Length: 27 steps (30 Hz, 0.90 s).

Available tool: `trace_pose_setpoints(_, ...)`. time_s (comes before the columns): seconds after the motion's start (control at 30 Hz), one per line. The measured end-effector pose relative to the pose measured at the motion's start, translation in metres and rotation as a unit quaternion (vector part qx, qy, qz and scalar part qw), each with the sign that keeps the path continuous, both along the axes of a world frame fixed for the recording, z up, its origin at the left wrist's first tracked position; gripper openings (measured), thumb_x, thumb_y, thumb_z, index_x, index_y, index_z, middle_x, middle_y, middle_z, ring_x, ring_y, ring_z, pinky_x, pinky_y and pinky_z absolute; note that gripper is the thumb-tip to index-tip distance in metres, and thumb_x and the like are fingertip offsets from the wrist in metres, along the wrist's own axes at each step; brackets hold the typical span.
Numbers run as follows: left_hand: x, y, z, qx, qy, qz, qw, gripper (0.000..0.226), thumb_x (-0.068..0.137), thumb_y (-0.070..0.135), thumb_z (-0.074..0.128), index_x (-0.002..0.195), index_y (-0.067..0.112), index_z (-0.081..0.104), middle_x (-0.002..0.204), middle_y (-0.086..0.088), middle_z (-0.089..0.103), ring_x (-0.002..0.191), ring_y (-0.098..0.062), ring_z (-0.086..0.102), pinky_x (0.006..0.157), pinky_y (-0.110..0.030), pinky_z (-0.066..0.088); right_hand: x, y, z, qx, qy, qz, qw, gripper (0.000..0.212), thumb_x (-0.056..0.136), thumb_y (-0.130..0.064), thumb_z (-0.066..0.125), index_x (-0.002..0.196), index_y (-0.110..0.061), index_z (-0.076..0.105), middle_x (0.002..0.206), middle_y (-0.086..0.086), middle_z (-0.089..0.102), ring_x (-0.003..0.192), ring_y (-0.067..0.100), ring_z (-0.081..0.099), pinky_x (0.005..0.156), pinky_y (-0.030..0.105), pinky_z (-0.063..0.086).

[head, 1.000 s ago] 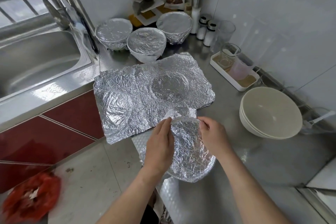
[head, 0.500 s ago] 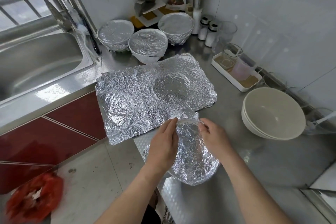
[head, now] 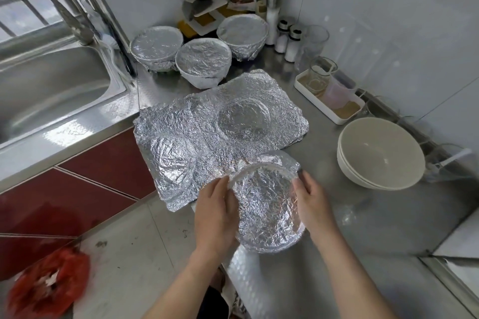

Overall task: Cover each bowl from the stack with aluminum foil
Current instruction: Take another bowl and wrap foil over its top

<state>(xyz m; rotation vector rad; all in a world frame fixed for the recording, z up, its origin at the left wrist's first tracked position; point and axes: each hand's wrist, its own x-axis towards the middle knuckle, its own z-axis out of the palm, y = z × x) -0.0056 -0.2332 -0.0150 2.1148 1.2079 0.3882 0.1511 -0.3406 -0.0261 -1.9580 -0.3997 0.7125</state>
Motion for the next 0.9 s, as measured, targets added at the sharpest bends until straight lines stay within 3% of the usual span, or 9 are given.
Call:
trace_pose_setpoints(0.1,0.001,-0.006,-0.005,-0.037,-0.032,0.036,0.998,0.034,0.102,0.019,0.044,0.132,0.011,0.059,0.109,0.002,0.063,0.099,-0.017,0.054,0.079,-0.026,0.035,-0.008,0.003,-0.002,-0.001,-0.024,-0.007,1.000,0.012,0.101,-0.023,0.040,0.099,-0.026,0.052,0.071,-0.017,0.045,0.062,-0.003,0.039,0.067,0.026,0.036)
trace_pose_setpoints(0.17,0.003,-0.009,0.000,-0.035,-0.052,0.045,0.997,0.035,0.103,0.017,0.043,0.133,0.009,0.058,0.114,-0.001,0.063,0.103,-0.018,0.055,0.085,-0.029,0.041,-0.013,0.001,0.002,0.001,-0.039,-0.024,0.999,0.015,0.101,-0.020,0.039,0.096,-0.025,0.053,0.064,-0.016,0.039,0.055,-0.002,0.036,0.062,0.025,0.034)
trace_pose_setpoints(0.3,0.009,-0.015,0.017,-0.035,-0.107,0.054,0.992,0.038,0.103,0.016,0.040,0.139,0.007,0.051,0.131,-0.001,0.056,0.120,-0.016,0.050,0.106,-0.035,0.039,-0.020,-0.004,0.011,0.020,-0.059,-0.072,0.995,0.027,0.101,-0.020,0.039,0.111,-0.017,0.063,0.072,-0.015,0.047,0.061,-0.001,0.042,0.064,0.025,0.038)
trace_pose_setpoints(0.43,0.025,-0.001,0.012,-0.020,-0.081,0.032,0.996,0.039,0.104,0.016,0.037,0.139,0.005,0.051,0.129,-0.007,0.058,0.117,-0.024,0.053,0.101,-0.042,0.043,-0.024,0.000,-0.001,0.030,-0.051,-0.121,0.991,0.033,0.102,-0.024,0.037,0.124,-0.014,0.058,0.092,-0.005,0.052,0.081,0.013,0.045,0.076,0.031,0.040)
trace_pose_setpoints(0.53,0.033,0.007,0.001,-0.019,-0.047,-0.005,0.999,0.040,0.104,0.019,0.035,0.140,0.008,0.048,0.129,-0.006,0.058,0.117,-0.025,0.053,0.099,-0.039,0.043,-0.030,0.005,-0.011,0.017,-0.010,-0.153,0.988,0.032,0.101,-0.019,0.035,0.123,-0.010,0.057,0.086,-0.006,0.047,0.078,0.013,0.044,0.075,0.030,0.038)
trace_pose_setpoints(0.63,0.032,0.007,-0.010,0.011,-0.005,-0.033,0.999,0.045,0.105,0.024,0.032,0.148,0.012,0.038,0.146,-0.005,0.046,0.135,-0.022,0.040,0.113,-0.036,0.032,-0.033,0.007,-0.013,0.024,0.038,-0.152,0.987,0.031,0.098,-0.024,0.037,0.124,-0.017,0.051,0.095,-0.001,0.046,0.072,0.007,0.042,0.080,0.032,0.036)
trace_pose_setpoints(0.7,0.028,0.006,-0.014,0.070,0.025,-0.063,0.995,0.049,0.105,0.028,0.029,0.152,0.013,0.031,0.155,-0.007,0.035,0.144,-0.024,0.027,0.120,-0.039,0.022,-0.031,0.007,-0.007,0.021,0.057,-0.156,0.986,0.041,0.097,-0.026,0.041,0.136,-0.013,0.040,0.115,0.008,0.047,0.094,0.018,0.053,0.093,0.032,0.036)
trace_pose_setpoints(0.77,0.027,0.002,-0.015,0.115,0.067,-0.097,0.986,0.055,0.104,0.036,0.024,0.154,0.015,0.022,0.161,-0.007,0.022,0.149,-0.024,0.016,0.122,-0.042,0.017,-0.027,0.010,0.001,0.011,0.021,-0.143,0.990,0.057,0.101,-0.018,0.041,0.152,-0.009,0.018,0.149,0.010,0.034,0.135,0.020,0.036,0.108,0.018,0.024)
trace_pose_setpoints(0.9,0.029,-0.005,-0.012,0.128,0.153,-0.126,0.972,0.063,0.101,0.046,0.011,0.157,0.018,0.003,0.164,-0.003,-0.003,0.149,-0.019,-0.007,0.122,-0.041,0.001,-0.024,0.016,0.000,-0.035,-0.080,-0.066,0.994,0.056,0.103,-0.014,0.035,0.153,-0.007,0.012,0.160,0.011,0.013,0.147,0.021,0.017,0.117,0.026,0.015)
